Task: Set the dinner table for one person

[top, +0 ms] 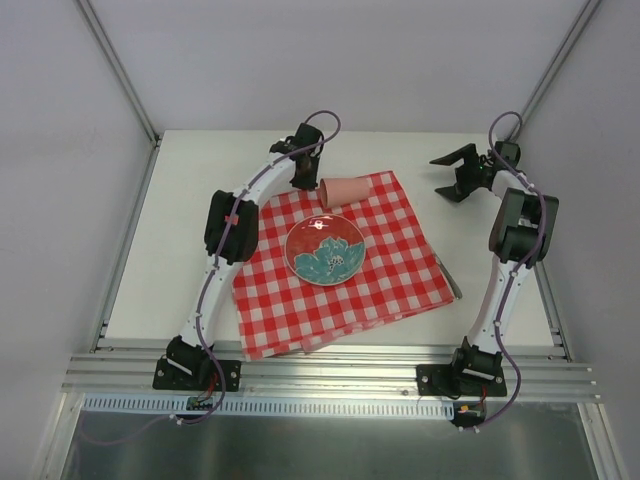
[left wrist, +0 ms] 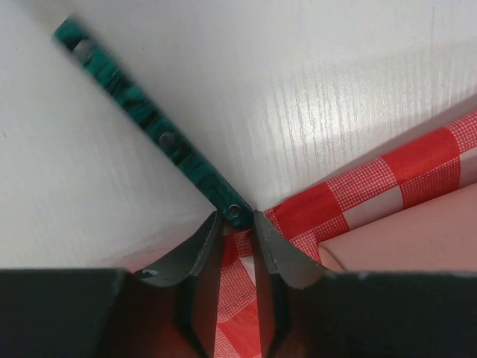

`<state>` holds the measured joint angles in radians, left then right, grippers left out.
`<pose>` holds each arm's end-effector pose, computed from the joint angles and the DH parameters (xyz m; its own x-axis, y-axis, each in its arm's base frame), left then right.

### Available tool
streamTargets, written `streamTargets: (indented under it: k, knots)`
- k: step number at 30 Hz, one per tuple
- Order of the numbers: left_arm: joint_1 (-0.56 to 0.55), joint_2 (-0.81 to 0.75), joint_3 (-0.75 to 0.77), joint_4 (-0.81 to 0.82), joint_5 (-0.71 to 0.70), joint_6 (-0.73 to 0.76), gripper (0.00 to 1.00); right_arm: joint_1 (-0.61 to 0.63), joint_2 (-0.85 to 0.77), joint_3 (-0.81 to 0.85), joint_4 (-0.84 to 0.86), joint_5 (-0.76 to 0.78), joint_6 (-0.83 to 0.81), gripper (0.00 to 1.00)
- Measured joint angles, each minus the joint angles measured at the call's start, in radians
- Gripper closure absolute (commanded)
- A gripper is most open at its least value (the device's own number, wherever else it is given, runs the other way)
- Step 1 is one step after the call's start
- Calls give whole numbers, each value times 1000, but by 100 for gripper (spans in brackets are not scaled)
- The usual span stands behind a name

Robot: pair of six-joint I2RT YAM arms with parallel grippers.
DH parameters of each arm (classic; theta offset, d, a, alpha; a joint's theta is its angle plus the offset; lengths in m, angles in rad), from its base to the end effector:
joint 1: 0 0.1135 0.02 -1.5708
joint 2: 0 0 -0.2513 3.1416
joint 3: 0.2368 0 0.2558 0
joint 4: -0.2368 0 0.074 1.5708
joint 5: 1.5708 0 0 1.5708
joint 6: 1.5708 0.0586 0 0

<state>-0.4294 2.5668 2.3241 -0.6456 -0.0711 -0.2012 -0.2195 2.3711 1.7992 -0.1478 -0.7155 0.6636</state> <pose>0.5202 -0.2336 0.1458 -0.7662 0.1316 -0.6290 0.2260 0.9715 -0.0720 0.5264 -0.0781 0.1265 -0.7021 0.6330 -0.3261 0.1465 0.5765 0.8038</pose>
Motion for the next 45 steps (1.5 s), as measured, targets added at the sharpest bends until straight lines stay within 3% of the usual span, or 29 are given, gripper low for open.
streamTargets:
  k: [6,9,13,15,19,29,33,35,39,45]
  knots:
    - [7,-11,-22,10,-31,66,94,-21,0,-23,14,-24,32,3]
    - [13,-23,-43,13,-59,79,93,-20,0,-23,16,-26,35,3]
    - [33,-27,-45,12,-105,94,37,-18,0,-24,24,-26,36,3]
    - [50,-29,-40,5,-132,105,31,-18,0,-27,29,-26,35,3]
    - [78,-21,-13,-16,-147,121,30,-15,0,-31,32,-27,35,3]
    - [93,35,80,-23,-85,150,39,4,0,-31,30,-27,26,3]
    - [93,35,80,-26,-36,149,58,13,0,-31,29,-27,20,3]
    - [93,35,80,-31,-5,147,81,16,0,-30,29,-27,17,3]
    - [93,35,80,-38,38,149,99,23,0,-30,30,-26,14,3]
    - [97,34,78,-36,39,143,100,28,0,-30,30,-30,-11,3]
